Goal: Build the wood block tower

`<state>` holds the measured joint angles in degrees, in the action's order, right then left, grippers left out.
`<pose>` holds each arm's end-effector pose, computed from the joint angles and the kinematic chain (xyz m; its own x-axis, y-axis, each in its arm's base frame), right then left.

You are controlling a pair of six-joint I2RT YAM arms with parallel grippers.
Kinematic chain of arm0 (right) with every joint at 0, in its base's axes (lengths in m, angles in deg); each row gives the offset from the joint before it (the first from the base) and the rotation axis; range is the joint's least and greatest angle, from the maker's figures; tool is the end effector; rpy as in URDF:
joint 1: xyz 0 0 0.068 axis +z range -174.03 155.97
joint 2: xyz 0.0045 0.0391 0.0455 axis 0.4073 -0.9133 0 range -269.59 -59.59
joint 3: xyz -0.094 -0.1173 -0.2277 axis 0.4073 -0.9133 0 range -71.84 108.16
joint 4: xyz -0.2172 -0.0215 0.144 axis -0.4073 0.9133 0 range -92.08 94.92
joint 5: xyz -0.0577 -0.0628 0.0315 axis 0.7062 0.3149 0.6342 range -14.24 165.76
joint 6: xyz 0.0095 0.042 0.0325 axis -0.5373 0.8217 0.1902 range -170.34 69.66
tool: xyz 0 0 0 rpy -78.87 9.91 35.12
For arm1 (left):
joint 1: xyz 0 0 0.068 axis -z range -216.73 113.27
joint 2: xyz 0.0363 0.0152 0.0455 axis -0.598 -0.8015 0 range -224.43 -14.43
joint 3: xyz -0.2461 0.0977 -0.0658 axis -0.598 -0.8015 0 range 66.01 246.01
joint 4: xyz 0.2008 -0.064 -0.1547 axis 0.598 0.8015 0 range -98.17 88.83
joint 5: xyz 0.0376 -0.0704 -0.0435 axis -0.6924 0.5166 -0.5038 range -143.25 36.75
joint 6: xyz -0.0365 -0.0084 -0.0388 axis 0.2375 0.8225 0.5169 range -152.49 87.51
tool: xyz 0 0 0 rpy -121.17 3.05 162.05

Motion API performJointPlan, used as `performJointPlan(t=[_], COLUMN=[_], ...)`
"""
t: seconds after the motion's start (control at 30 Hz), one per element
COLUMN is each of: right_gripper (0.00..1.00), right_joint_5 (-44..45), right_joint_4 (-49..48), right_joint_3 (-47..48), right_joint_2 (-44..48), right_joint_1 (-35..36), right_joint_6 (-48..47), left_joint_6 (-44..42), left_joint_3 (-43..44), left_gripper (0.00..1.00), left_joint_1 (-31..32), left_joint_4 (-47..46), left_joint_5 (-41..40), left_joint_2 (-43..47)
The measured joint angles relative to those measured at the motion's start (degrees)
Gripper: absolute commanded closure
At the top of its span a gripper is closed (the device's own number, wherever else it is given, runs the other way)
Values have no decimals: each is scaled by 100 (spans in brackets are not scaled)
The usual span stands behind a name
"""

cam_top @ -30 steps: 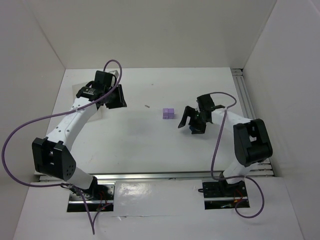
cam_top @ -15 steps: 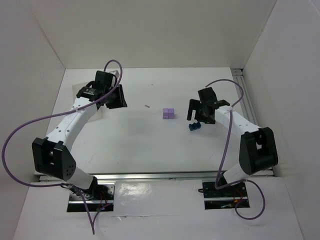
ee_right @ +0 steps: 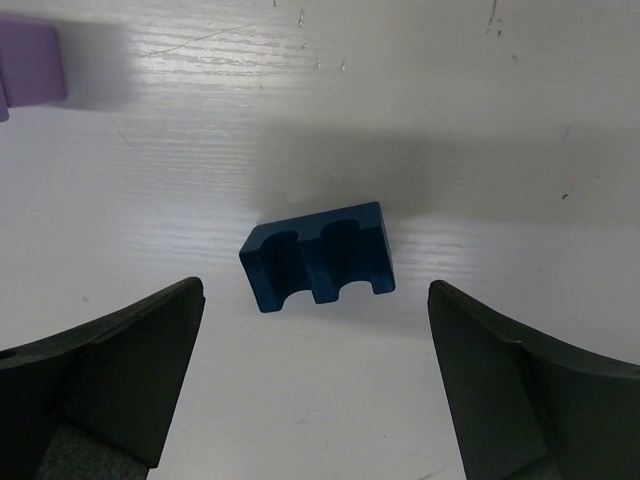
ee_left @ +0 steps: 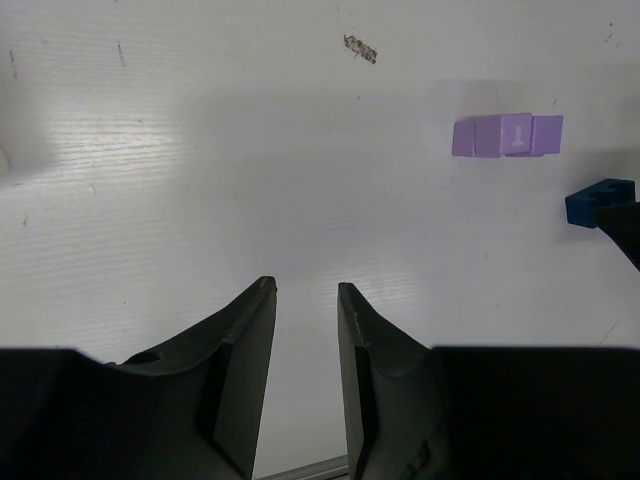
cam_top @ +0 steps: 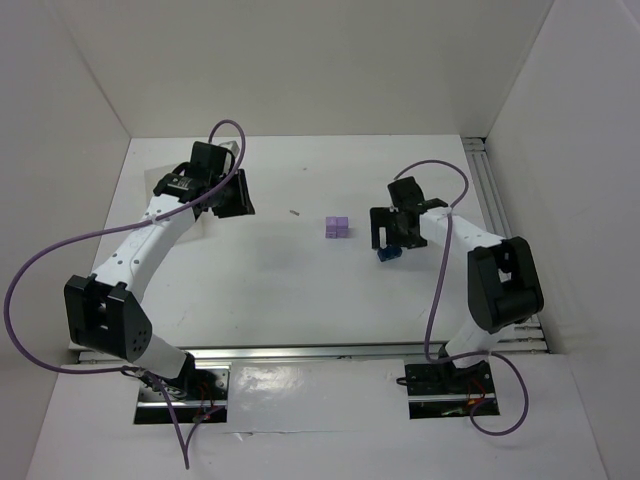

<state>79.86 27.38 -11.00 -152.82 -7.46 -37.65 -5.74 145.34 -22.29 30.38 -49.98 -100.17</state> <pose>0.3128 0.0904 0.2000 -0.8797 -0.0334 -0.4743 -0.0605 0.9973 0.0421 0.3172 -0.0839 0.3316 -0.7407 -0.2733 -0.6138 -0.0508 0.9337 -0.3545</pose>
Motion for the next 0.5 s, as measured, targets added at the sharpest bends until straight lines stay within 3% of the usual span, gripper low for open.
performJointPlan(t=[0.3, 0.5], right_gripper=[0, 12], right_joint_5=[-153, -155], right_joint_4=[-68, -74], right_joint_3=[2, 4], right_joint_2=[-505, -511], right_joint_1=[-11, -11], right_joint_6=[-275, -341], left_joint_6=[0, 0], left_joint_3=[0, 0], left_gripper=[56, 56], left_joint_1=[39, 46], left_joint_4=[0, 0], left_joint_5=[0, 0], left_joint_2=[0, 0])
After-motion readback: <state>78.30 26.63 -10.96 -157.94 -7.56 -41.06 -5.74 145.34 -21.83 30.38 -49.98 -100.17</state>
